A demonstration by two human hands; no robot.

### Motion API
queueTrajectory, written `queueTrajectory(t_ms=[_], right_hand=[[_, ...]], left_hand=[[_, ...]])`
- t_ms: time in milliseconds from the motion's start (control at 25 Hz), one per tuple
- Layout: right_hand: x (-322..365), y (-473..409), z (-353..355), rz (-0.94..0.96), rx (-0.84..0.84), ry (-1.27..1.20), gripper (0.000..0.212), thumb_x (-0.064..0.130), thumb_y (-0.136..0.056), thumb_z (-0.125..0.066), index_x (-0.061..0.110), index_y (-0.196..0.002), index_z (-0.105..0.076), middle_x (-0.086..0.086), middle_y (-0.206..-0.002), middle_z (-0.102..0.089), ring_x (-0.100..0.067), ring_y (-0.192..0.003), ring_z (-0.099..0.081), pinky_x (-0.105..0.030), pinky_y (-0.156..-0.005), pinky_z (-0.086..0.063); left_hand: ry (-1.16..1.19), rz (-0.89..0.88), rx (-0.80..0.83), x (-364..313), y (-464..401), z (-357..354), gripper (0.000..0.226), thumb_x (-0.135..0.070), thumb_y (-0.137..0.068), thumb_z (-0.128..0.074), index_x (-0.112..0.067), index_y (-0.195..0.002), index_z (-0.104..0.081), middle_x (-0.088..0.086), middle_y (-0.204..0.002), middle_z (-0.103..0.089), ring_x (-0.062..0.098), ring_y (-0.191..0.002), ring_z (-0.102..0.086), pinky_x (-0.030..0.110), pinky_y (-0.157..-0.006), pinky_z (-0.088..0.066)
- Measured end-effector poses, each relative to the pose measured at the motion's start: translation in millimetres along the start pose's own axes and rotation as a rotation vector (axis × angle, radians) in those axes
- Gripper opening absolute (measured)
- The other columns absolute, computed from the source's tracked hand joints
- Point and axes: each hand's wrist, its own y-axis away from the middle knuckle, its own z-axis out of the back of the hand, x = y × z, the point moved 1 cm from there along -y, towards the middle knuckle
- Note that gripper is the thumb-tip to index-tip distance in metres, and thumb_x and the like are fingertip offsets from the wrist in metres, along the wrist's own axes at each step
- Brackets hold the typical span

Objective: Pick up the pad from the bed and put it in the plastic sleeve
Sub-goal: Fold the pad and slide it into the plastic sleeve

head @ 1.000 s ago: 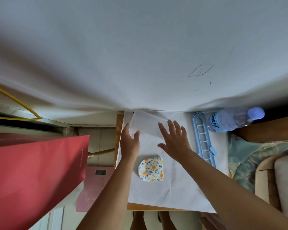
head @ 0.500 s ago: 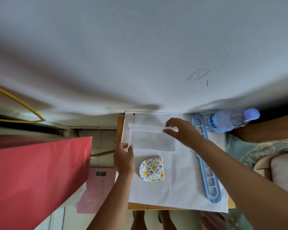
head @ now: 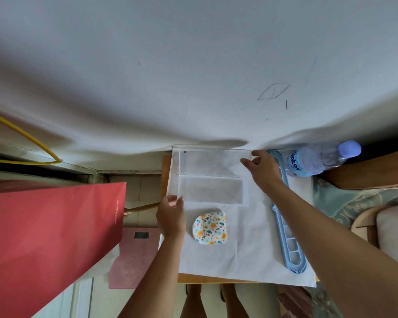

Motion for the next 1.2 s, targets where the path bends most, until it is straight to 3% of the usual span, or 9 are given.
queueTrajectory(t_ms=[160,280,440,520,720,920,1080,1200], right_hand=[[-9.1,34.4,3.7,0.026,-0.003,0.05,0.042,0.027,-0.086,-0.063,0.01,-0.123,-0.051,-0.013,-0.111,-0.06,-0.024,-0.097,-0.058,-0.032,-0.078,-0.044],[-30.4,87.7,-6.0,0.075,-0.068,0.059,0.026,0.02,-0.088,-0.06,0.011,-0.113,-0.057,-0.012,-0.109,-0.061,-0.019,-0.091,-0.057,-0.028,-0.076,-0.045],[-60.2,135.1,-50.8,-0.179,0.206,-0.041,0.028,0.022,-0.09,-0.058,0.011,-0.116,-0.056,-0.01,-0.113,-0.064,-0.019,-0.096,-0.06,-0.022,-0.072,-0.046],[-65.6,136.6,-67.7,-0.274,0.257,-0.089,0.031,0.02,-0.09,-0.058,0.01,-0.12,-0.052,-0.011,-0.117,-0.062,-0.021,-0.097,-0.059,-0.021,-0.069,-0.046],[-66.2,126.5,-77.6,-0.396,0.245,-0.22,0.03,0.011,-0.086,-0.062,0.007,-0.116,-0.055,-0.01,-0.105,-0.063,-0.022,-0.089,-0.06,-0.03,-0.076,-0.054],[-58.9,130.5,-60.8,-0.325,0.25,-0.279,0.011,0.006,-0.084,-0.064,0.01,-0.094,-0.063,-0.003,-0.088,-0.066,-0.023,-0.089,-0.063,-0.031,-0.077,-0.056],[-34.5,117.3,-40.8,-0.212,0.218,-0.347,0.012,0.007,-0.082,-0.067,0.013,-0.091,-0.062,0.0,-0.08,-0.065,-0.019,-0.08,-0.064,-0.021,-0.064,-0.051],[-15.7,92.6,-32.1,-0.168,0.113,-0.329,0.016,0.009,-0.08,-0.069,0.016,-0.086,-0.056,-0.002,-0.075,-0.063,-0.017,-0.068,-0.06,-0.018,-0.052,-0.044]], left_hand=[[-0.056,-0.055,0.084,7.3,13.3,8.8,0.034,-0.026,-0.089,-0.059,-0.004,-0.115,-0.056,0.017,-0.114,-0.066,0.029,-0.101,-0.062,0.034,-0.08,-0.049],[-0.175,-0.041,0.222,20.6,36.0,9.6,0.036,-0.026,-0.09,-0.057,-0.005,-0.119,-0.054,0.016,-0.119,-0.064,0.027,-0.103,-0.062,0.033,-0.076,-0.052],[-0.234,-0.009,0.303,29.3,55.3,1.1,0.032,-0.023,-0.087,-0.063,-0.008,-0.115,-0.056,0.013,-0.116,-0.065,0.024,-0.1,-0.064,0.037,-0.079,-0.059],[-0.203,-0.001,0.315,29.5,55.1,-3.1,0.032,-0.02,-0.085,-0.066,-0.009,-0.113,-0.056,0.012,-0.116,-0.065,0.025,-0.101,-0.064,0.035,-0.081,-0.058],[-0.12,0.067,0.319,29.7,48.5,-5.5,0.026,-0.013,-0.084,-0.066,-0.005,-0.109,-0.061,0.013,-0.112,-0.068,0.026,-0.1,-0.065,0.029,-0.079,-0.054],[-0.086,0.02,0.277,27.0,50.0,6.3,0.012,-0.014,-0.085,-0.065,-0.005,-0.093,-0.066,0.012,-0.098,-0.069,0.025,-0.093,-0.065,0.019,-0.067,-0.051],[-0.03,-0.092,0.246,-4.8,44.8,11.9,0.008,-0.013,-0.086,-0.064,-0.008,-0.091,-0.063,0.004,-0.089,-0.064,0.022,-0.088,-0.063,0.028,-0.069,-0.058],[-0.038,-0.174,0.192,-36.9,30.5,4.2,0.01,-0.007,-0.084,-0.064,-0.009,-0.09,-0.057,0.002,-0.083,-0.061,0.019,-0.078,-0.061,0.01,-0.054,-0.048]])
